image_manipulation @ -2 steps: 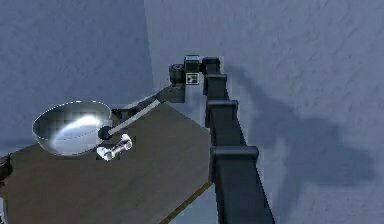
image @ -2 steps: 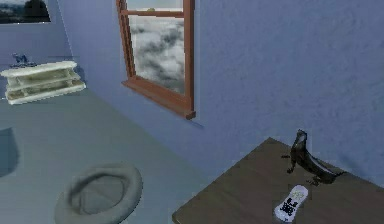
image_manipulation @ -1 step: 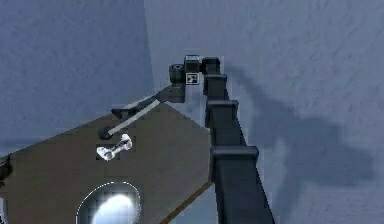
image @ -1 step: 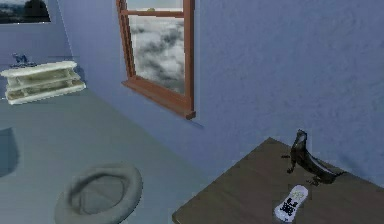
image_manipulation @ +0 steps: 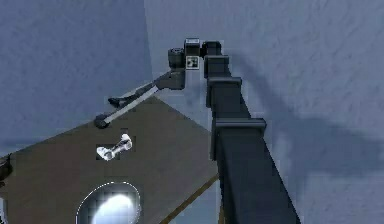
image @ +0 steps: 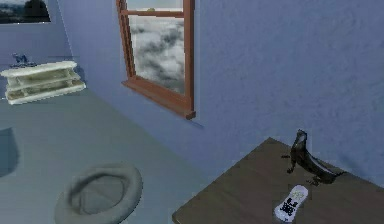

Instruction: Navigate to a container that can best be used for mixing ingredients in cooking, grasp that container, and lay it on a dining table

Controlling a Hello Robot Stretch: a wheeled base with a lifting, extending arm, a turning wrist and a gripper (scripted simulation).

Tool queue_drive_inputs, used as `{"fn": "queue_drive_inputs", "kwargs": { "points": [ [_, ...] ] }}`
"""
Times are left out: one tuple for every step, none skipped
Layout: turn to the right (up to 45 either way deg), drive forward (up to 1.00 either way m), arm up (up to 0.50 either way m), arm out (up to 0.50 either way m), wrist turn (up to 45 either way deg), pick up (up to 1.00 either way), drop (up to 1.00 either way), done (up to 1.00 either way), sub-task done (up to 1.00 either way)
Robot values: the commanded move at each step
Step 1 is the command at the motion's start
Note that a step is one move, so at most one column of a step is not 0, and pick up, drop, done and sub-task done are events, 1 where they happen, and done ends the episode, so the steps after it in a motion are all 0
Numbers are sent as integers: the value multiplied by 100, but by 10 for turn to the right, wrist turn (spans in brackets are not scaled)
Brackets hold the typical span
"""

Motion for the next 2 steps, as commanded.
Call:
{"fn": "queue_drive_inputs", "kwargs": {
  "points": [
    [0,0,0,-8,0,0,0,0,0],
    [0,0,0,0,0,0,0,100,0]
  ]
}}
